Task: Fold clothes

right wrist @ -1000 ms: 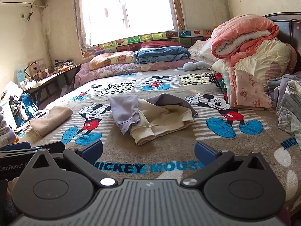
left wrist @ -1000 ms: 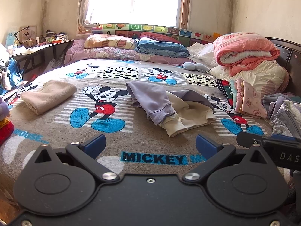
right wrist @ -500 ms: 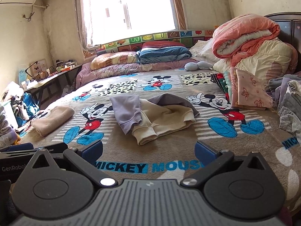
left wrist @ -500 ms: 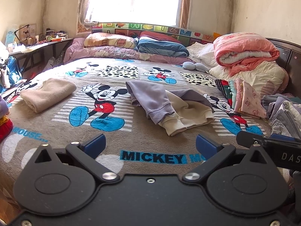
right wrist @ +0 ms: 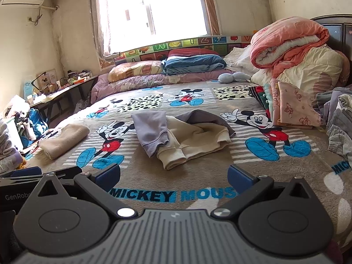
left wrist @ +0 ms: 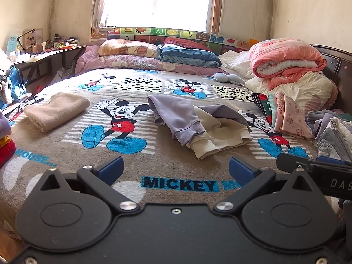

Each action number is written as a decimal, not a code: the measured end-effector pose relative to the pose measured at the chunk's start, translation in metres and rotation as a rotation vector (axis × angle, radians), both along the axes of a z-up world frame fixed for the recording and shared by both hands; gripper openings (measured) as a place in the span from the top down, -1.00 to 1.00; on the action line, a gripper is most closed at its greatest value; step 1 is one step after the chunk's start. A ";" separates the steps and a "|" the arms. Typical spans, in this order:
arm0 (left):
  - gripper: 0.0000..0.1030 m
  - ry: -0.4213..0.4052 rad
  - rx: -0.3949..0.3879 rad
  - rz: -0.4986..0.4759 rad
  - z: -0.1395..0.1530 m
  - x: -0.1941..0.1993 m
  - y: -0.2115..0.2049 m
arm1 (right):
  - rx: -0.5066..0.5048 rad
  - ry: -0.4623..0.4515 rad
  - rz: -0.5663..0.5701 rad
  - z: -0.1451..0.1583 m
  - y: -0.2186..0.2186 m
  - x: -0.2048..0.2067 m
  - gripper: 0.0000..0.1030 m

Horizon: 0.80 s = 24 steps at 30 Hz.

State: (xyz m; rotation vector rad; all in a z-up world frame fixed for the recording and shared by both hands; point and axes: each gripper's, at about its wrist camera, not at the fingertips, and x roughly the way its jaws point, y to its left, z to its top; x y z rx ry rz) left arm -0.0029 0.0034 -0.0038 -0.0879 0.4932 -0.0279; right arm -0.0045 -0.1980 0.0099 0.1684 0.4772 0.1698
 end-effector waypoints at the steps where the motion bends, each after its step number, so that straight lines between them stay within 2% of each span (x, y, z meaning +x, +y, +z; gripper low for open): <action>1: -1.00 0.000 -0.001 0.000 0.000 0.000 0.000 | 0.001 0.001 0.001 0.000 0.000 0.000 -1.00; 24: -1.00 -0.001 -0.004 -0.008 -0.002 0.000 0.000 | 0.008 -0.004 0.011 0.000 0.002 -0.002 -1.00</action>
